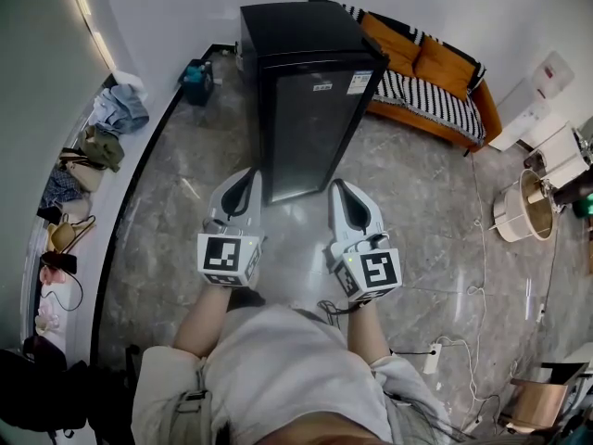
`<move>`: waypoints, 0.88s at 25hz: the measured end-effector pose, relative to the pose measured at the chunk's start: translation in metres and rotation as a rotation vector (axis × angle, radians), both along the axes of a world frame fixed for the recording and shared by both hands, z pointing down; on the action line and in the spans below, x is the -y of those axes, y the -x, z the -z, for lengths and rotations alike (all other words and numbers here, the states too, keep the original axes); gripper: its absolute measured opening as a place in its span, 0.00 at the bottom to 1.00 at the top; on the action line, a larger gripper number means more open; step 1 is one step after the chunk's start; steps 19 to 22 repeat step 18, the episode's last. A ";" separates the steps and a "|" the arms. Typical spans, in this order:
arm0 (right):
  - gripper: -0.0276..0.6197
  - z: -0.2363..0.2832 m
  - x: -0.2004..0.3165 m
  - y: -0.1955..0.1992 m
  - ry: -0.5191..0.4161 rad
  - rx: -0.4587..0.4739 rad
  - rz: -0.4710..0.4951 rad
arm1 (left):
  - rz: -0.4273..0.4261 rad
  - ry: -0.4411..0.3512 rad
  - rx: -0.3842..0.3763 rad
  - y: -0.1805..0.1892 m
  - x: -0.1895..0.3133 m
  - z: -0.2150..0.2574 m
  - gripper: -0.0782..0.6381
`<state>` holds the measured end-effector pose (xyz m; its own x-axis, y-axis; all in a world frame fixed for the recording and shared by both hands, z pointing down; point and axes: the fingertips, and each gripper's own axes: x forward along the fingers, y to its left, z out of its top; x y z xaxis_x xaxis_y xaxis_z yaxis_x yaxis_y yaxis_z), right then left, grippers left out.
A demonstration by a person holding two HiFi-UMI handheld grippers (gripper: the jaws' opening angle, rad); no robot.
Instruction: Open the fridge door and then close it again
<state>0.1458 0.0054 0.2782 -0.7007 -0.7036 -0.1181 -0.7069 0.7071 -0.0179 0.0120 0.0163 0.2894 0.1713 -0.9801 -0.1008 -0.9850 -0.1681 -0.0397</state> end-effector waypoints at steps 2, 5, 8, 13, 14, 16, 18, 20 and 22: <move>0.05 0.001 -0.003 -0.004 -0.011 -0.001 0.004 | 0.000 0.001 0.005 -0.006 -0.002 0.000 0.11; 0.05 0.002 -0.005 -0.011 -0.015 0.006 -0.001 | -0.008 0.004 0.014 -0.015 -0.003 -0.001 0.11; 0.05 0.001 -0.008 -0.017 -0.019 0.011 -0.007 | -0.023 0.005 0.010 -0.024 -0.004 -0.003 0.11; 0.05 0.000 -0.008 -0.023 -0.015 0.021 -0.016 | -0.039 0.010 0.012 -0.033 -0.003 -0.003 0.11; 0.05 0.000 -0.008 -0.025 -0.018 0.020 -0.015 | -0.041 0.010 0.011 -0.034 -0.002 -0.004 0.11; 0.05 -0.001 -0.006 -0.028 -0.021 0.019 -0.015 | -0.041 0.010 0.011 -0.037 0.000 -0.005 0.11; 0.05 -0.002 -0.004 -0.032 -0.021 0.018 -0.016 | -0.041 0.009 0.013 -0.041 0.002 -0.006 0.11; 0.05 -0.002 -0.004 -0.032 -0.021 0.018 -0.016 | -0.041 0.009 0.013 -0.041 0.002 -0.006 0.11; 0.05 -0.002 -0.004 -0.032 -0.021 0.018 -0.016 | -0.041 0.009 0.013 -0.041 0.002 -0.006 0.11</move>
